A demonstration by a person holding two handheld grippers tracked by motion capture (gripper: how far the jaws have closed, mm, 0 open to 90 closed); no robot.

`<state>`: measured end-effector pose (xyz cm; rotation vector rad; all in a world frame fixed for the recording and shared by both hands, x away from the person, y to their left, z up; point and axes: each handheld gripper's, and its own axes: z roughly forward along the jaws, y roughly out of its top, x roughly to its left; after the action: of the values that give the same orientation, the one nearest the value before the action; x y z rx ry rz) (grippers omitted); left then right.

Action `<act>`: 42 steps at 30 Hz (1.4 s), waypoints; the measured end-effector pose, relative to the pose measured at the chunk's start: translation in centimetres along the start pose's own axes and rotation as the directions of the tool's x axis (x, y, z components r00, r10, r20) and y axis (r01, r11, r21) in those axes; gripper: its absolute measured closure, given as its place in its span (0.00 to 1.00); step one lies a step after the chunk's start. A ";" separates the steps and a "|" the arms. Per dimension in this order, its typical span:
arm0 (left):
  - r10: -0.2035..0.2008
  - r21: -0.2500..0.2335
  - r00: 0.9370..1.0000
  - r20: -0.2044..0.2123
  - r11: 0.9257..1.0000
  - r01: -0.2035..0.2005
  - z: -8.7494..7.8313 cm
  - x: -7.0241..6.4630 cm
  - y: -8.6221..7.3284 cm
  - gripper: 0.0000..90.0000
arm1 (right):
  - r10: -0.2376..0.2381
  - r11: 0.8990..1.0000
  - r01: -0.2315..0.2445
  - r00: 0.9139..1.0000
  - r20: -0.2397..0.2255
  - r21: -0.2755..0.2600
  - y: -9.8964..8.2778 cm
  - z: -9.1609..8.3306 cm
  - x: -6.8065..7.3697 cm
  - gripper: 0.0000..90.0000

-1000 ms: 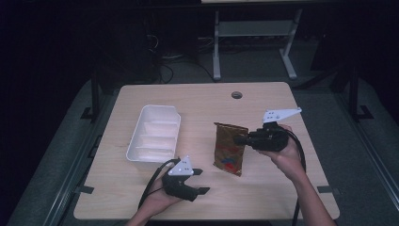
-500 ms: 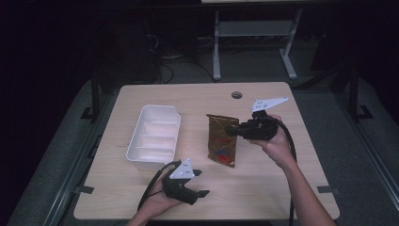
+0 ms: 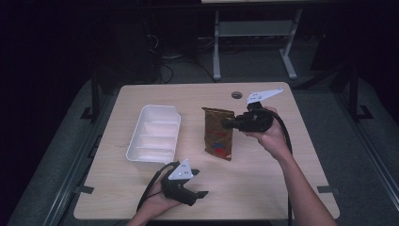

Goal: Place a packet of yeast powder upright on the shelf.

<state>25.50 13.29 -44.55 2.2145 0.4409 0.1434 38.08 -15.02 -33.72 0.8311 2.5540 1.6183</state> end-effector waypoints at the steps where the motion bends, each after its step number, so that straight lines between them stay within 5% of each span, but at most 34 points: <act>1: 0.002 0.001 1.000 -0.004 1.000 -0.002 0.0 0.0 0.0 0.25 | -0.004 1.000 0.004 1.000 0.000 0.001 0.2 0.1 0.0 0.88; 28: 0.023 0.009 1.000 0.007 1.000 -0.023 -0.2 -0.4 -0.3 0.25 | -0.054 0.999 0.054 0.998 -0.043 -0.003 4.4 3.2 0.4 0.88; 42: 0.026 0.014 1.000 0.012 1.000 -0.026 0.0 -0.4 -0.4 0.25 | -0.083 0.997 0.083 0.992 -0.091 0.005 7.6 7.3 0.9 0.88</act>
<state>25.05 13.40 -44.89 2.2347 0.4083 0.1413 42.57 -6.00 -30.47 0.6568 2.6187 1.6597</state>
